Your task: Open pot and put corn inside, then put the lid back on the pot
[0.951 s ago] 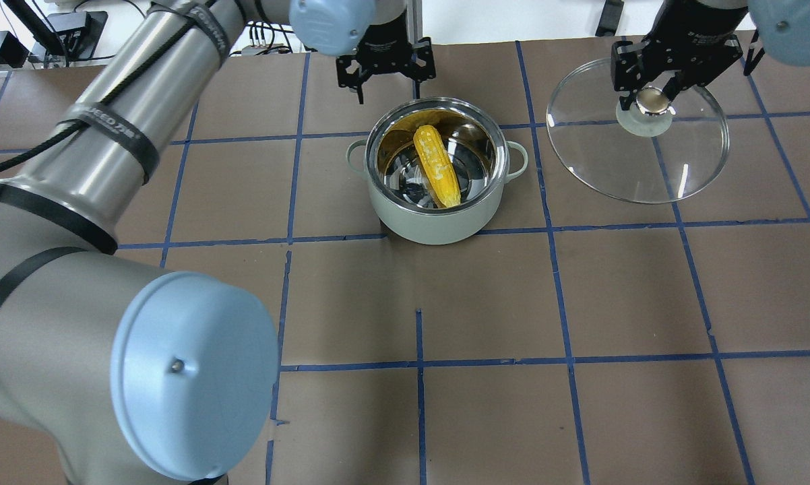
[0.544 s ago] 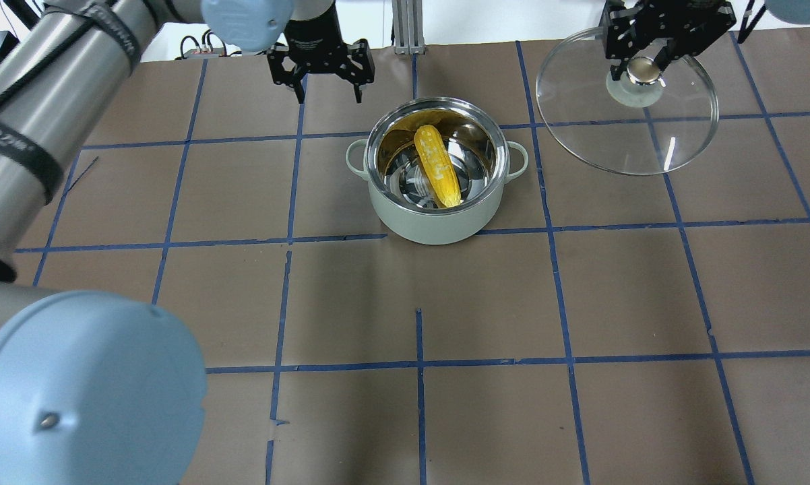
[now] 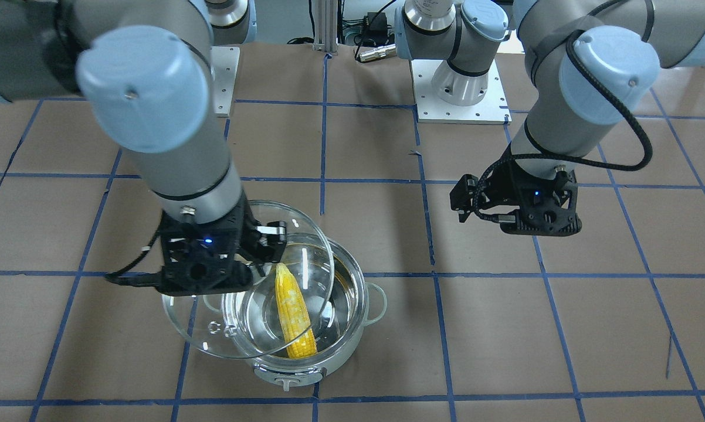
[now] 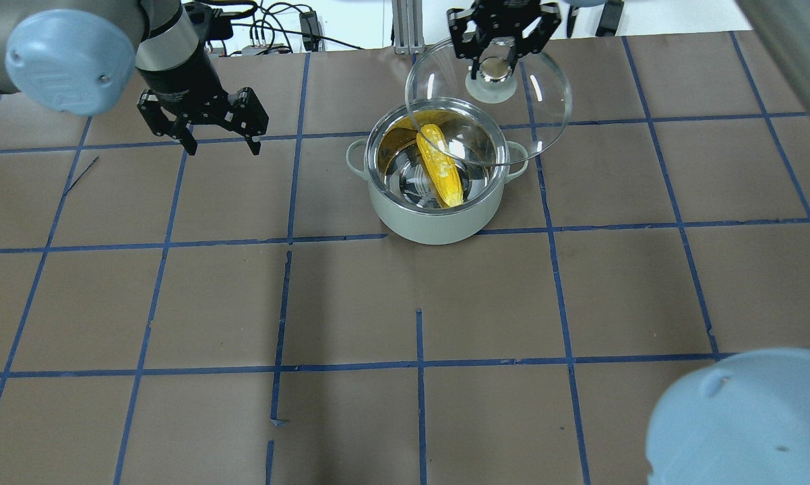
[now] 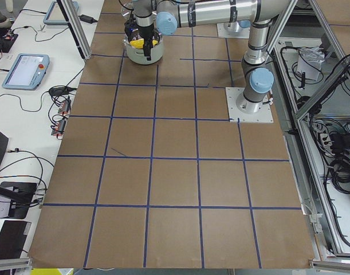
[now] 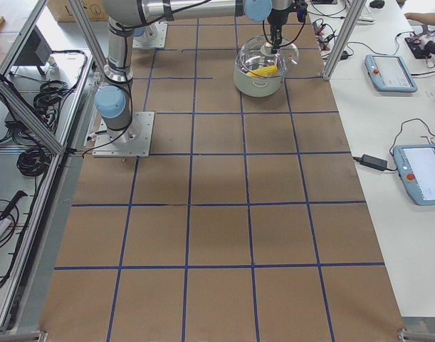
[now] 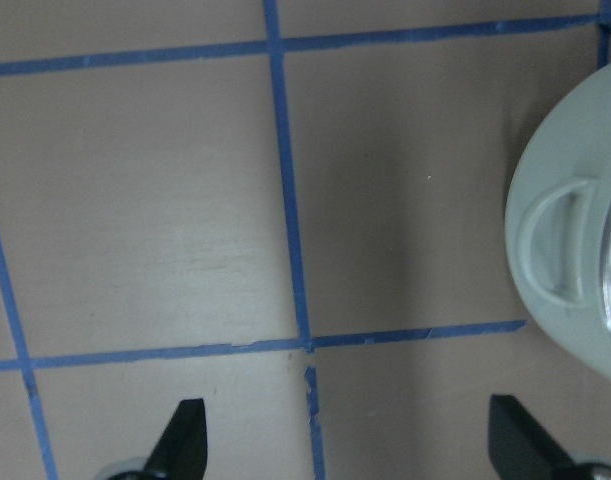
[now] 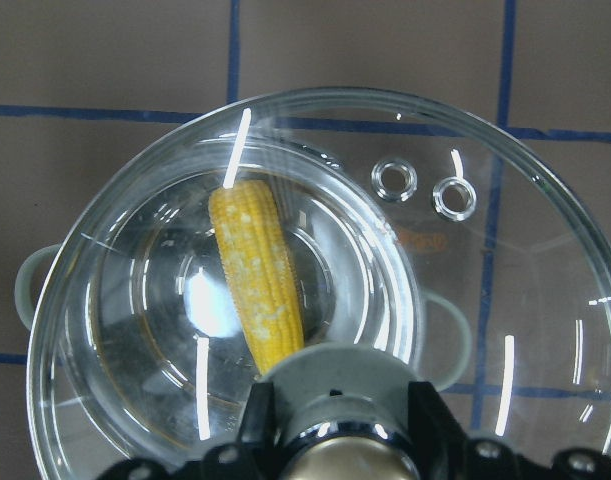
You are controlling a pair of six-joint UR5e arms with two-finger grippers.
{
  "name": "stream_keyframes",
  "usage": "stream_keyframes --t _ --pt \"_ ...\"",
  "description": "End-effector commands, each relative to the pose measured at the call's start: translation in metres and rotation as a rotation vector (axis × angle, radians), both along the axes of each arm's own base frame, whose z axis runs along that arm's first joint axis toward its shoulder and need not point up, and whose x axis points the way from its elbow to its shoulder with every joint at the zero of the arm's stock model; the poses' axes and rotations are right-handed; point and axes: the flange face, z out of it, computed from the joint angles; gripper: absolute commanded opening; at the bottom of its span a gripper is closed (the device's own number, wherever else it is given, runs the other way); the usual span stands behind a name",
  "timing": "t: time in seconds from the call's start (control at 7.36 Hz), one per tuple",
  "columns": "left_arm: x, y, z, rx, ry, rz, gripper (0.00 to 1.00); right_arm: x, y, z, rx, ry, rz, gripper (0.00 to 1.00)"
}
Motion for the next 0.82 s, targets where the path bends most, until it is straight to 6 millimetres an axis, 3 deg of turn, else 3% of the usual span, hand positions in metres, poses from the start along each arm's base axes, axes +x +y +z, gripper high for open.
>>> stream_keyframes --t 0.0,0.14,0.41,0.68 --pt "0.001 0.052 0.003 0.001 -0.019 0.018 1.00 0.041 -0.009 -0.048 0.032 0.009 0.016 0.05" --pt "0.003 0.046 -0.005 0.027 -0.023 0.019 1.00 0.038 -0.009 -0.057 0.050 0.013 0.017 0.05" --pt "0.000 0.044 0.047 -0.075 -0.029 0.014 1.00 0.042 -0.004 -0.068 0.069 0.012 0.022 0.05" --pt "-0.002 0.047 0.061 -0.050 -0.020 0.014 1.00 0.039 -0.004 -0.071 0.076 0.014 0.021 0.05"
